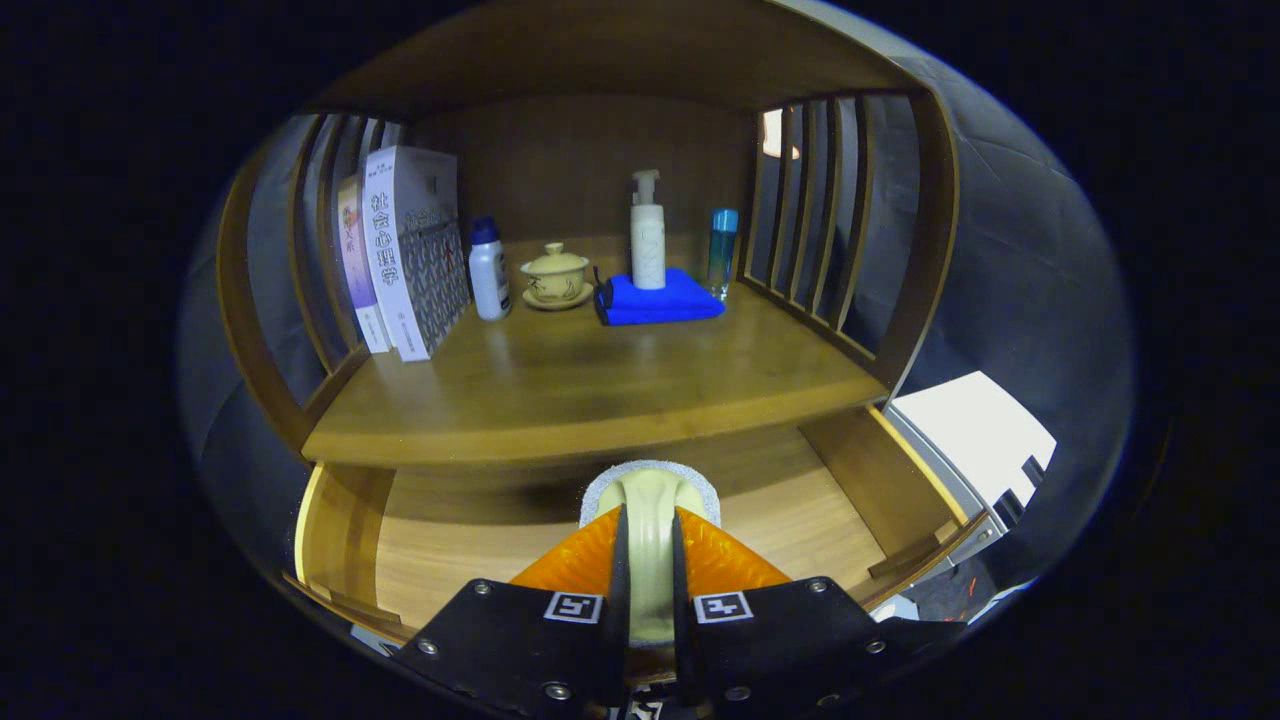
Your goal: Pull open the drawer, take out the items inside it, and place them on the countertop above the cabinet.
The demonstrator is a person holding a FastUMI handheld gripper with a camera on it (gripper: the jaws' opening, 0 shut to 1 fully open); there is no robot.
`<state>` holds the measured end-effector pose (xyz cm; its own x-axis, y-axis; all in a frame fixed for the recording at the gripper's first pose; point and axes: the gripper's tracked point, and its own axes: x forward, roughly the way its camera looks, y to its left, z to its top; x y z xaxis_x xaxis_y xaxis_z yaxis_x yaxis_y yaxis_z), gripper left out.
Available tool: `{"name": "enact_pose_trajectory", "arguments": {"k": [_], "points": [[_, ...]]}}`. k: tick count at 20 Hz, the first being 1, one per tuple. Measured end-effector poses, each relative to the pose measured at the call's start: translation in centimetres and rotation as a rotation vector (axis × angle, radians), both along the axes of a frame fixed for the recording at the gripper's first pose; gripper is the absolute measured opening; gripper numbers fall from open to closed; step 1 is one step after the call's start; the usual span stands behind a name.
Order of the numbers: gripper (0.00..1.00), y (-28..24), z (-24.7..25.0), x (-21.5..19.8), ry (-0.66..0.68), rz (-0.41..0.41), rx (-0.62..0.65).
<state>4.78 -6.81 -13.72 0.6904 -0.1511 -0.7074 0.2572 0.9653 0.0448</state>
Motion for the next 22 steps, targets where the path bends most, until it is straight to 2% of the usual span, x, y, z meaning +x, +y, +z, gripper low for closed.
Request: {"name": "enact_pose_trajectory", "arguments": {"k": [7,12,16,18,22], "points": [[0.19,-0.1,3.9,4.9,-0.111,0.055,-0.078],[0.19,0.5,5.3,8.8,-0.180,0.090,-0.087],[0.19,1.0,4.0,11.7,-0.150,0.164,-0.128],[0.20,1.9,2.8,13.2,-0.140,0.199,-0.109],[0.24,1.7,1.4,14.5,-0.148,0.181,-0.100]]}}
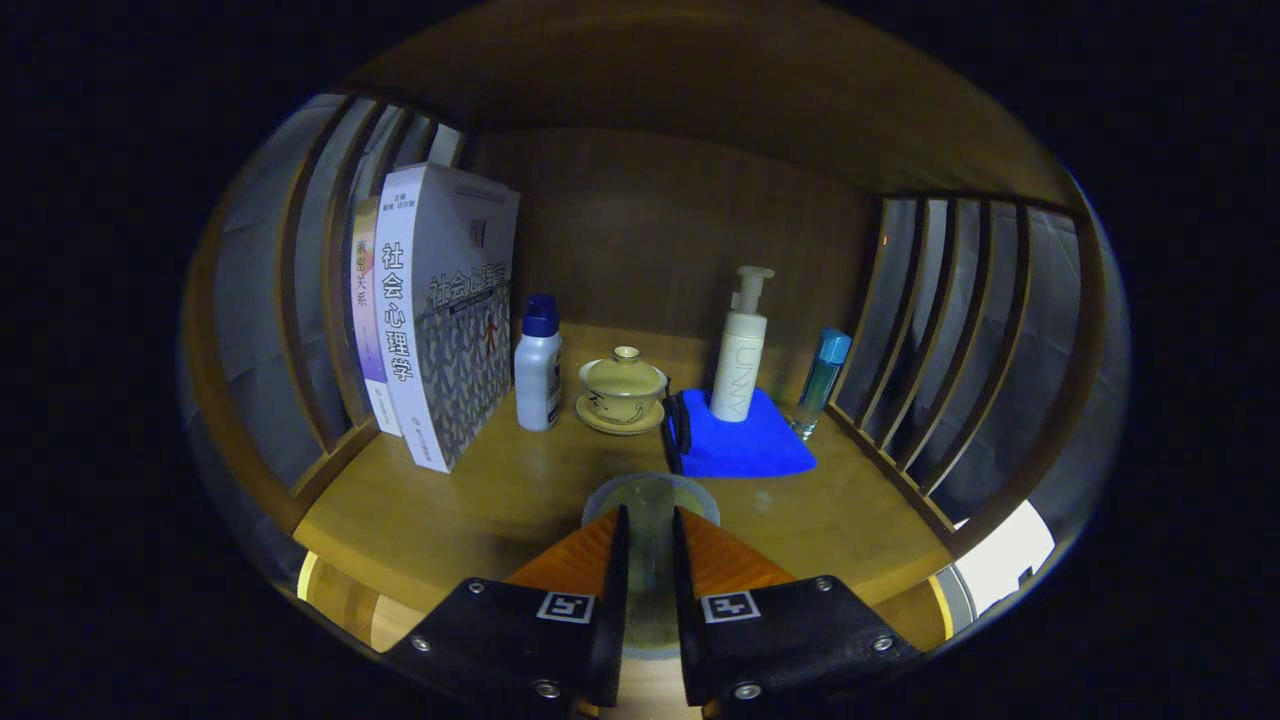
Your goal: Pull open the drawer, take out the items inside it, and place them on the countertop above the cabinet.
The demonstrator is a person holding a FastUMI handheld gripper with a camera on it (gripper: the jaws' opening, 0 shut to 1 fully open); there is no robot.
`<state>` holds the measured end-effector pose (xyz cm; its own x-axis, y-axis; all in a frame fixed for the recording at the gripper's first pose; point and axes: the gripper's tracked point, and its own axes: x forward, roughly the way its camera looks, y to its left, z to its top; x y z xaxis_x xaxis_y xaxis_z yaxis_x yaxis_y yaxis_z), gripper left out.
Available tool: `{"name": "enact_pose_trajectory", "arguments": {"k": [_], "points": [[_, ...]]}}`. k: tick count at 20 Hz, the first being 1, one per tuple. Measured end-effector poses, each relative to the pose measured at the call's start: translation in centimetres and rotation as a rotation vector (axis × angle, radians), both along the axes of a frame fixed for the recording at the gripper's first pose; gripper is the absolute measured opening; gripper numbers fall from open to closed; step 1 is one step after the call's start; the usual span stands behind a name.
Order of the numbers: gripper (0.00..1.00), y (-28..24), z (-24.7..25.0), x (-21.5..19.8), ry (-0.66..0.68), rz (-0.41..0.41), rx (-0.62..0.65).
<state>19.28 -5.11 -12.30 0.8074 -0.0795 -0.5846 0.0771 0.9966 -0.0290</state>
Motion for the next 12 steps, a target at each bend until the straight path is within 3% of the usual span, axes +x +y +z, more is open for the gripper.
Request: {"name": "enact_pose_trajectory", "arguments": {"k": [2,3,9,12], "points": [[0.27,-0.1,-0.5,0.0,0.000,-0.008,0.007],[0.34,-0.3,-0.3,0.0,-0.019,-0.007,0.002],[0.95,-0.9,5.5,-3.0,-0.250,-0.042,-0.011],[0.95,-1.3,8.3,-6.8,-0.352,-0.067,-0.011]]}}
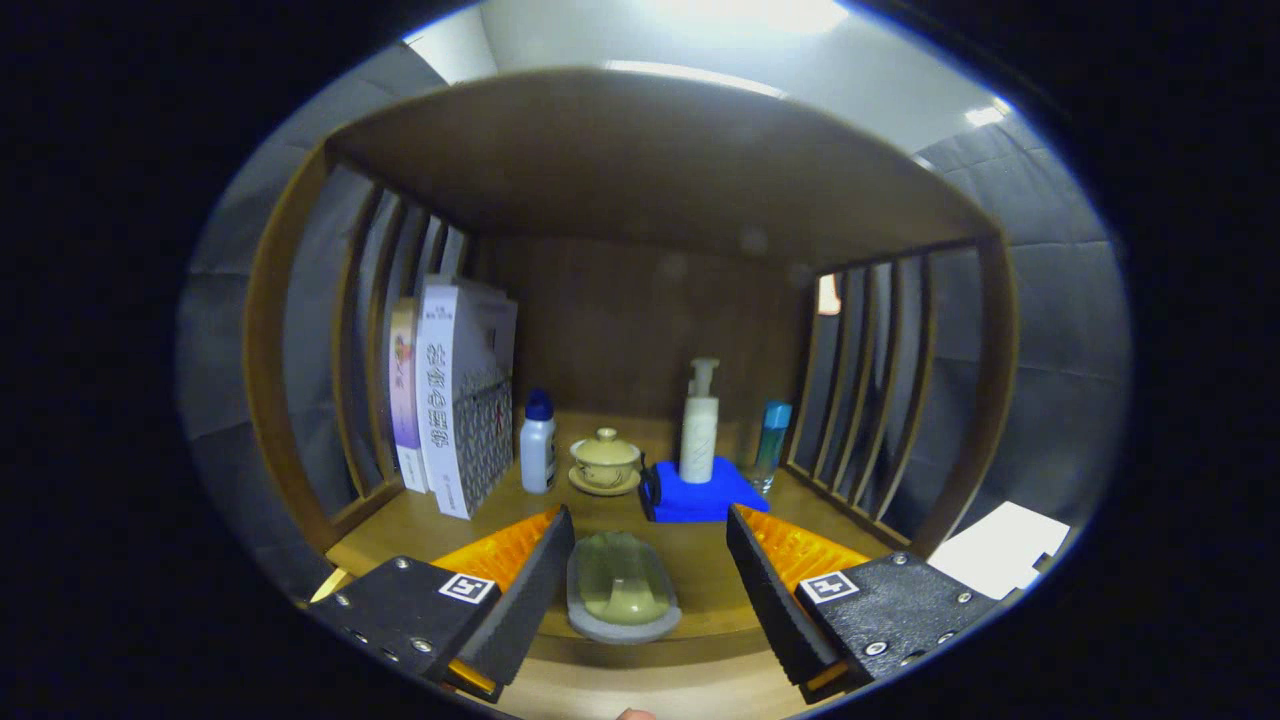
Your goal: Pull open the drawer, take out the items inside it, and place them on the countertop above the cabinet.
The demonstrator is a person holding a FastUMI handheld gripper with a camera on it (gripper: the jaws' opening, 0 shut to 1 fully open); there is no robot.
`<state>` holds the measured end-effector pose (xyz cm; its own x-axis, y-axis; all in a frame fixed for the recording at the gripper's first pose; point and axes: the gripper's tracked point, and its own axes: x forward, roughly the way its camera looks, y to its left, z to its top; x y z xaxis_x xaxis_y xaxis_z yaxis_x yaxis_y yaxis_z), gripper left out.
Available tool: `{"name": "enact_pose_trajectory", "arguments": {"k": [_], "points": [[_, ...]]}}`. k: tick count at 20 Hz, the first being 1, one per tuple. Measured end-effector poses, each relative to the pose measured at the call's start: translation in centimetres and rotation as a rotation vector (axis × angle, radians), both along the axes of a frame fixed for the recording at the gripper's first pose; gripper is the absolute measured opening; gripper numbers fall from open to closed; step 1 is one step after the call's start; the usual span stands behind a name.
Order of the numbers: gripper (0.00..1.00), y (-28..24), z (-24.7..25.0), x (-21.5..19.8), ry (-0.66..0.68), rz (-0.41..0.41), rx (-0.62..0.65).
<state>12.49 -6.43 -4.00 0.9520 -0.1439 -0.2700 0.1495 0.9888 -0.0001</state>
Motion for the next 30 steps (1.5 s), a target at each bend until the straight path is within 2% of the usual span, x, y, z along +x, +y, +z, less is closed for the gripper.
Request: {"name": "enact_pose_trajectory", "arguments": {"k": [3,6,14,19,24,27,30], "points": [[0.95,-0.5,1.4,-3.0,-0.073,0.008,-0.031],[0.95,-1.5,1.0,-6.2,-0.078,-0.013,-0.071],[0.95,0.8,-1.0,-13.6,-0.148,0.022,0.014],[0.95,1.4,-2.8,-17.2,-0.114,0.005,-0.003],[0.95,3.2,-5.3,-21.4,-0.120,0.001,0.052],[0.95,4.8,-8.3,-22.8,-0.034,0.016,0.088],[0.95,5.8,-9.3,-23.7,-0.009,0.039,0.065]]}}
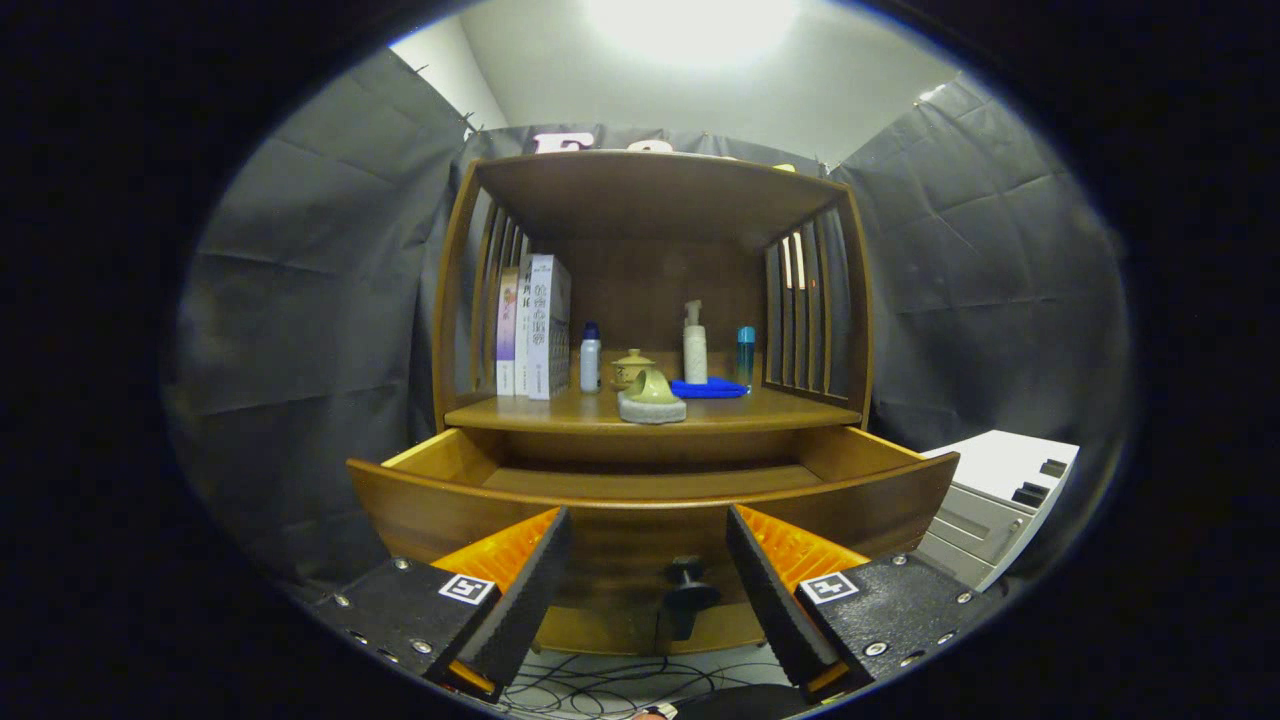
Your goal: Pull open the drawer, take out the items inside it, and place them on the countertop above the cabinet.
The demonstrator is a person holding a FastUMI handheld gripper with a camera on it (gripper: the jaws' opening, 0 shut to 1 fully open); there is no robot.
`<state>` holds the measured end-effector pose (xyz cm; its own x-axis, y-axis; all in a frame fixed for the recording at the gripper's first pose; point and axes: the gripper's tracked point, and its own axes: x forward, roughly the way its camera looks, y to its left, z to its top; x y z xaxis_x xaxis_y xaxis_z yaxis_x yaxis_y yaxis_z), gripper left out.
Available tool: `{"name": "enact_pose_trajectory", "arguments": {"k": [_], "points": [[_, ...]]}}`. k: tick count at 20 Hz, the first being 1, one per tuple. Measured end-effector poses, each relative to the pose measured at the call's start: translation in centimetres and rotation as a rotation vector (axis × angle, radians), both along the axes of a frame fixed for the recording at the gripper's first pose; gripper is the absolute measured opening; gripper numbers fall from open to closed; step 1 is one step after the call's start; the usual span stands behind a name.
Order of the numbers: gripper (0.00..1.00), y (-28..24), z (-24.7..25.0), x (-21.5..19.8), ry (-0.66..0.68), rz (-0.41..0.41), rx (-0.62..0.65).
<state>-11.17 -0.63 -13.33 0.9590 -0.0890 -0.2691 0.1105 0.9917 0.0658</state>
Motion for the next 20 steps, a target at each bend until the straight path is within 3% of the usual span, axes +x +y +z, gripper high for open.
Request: {"name": "enact_pose_trajectory", "arguments": {"k": [16,20], "points": [[0.95,-0.1,-6.5,2.6,0.130,0.032,-0.053],[0.95,0.0,-6.7,3.1,0.109,0.055,-0.044]]}}
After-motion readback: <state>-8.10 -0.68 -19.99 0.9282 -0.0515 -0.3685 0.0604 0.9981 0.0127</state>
